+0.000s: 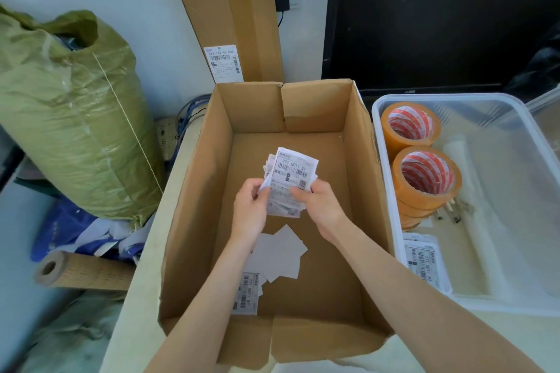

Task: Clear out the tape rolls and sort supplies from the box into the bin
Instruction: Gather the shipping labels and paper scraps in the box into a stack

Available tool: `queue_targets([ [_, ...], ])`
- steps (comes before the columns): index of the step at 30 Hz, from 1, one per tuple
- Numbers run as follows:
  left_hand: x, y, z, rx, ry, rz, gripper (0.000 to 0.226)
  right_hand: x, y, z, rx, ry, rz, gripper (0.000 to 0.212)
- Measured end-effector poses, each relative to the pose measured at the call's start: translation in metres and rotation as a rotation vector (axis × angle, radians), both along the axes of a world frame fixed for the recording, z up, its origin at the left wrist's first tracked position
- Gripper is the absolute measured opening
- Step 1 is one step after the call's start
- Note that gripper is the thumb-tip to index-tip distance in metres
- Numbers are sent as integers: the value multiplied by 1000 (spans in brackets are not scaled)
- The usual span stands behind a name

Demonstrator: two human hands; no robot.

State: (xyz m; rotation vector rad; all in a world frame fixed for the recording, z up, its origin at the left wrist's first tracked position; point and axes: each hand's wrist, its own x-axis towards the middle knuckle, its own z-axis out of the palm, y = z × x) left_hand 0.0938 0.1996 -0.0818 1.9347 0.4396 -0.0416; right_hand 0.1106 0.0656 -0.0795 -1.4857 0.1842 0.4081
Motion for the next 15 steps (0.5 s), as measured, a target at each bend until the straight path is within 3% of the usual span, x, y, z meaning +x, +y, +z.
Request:
queue_targets([
  [4,3,1,-14,-18,-79,-23,39,7,-2,-1,-157,-31,-25,31],
  [10,-3,-9,-33,-118,-26,-158,43,5,0,-17,-321,52,-37,41],
  [15,2,-15,-40,-246,32,-70,38,6,-3,-18,-343,86,-80,39],
])
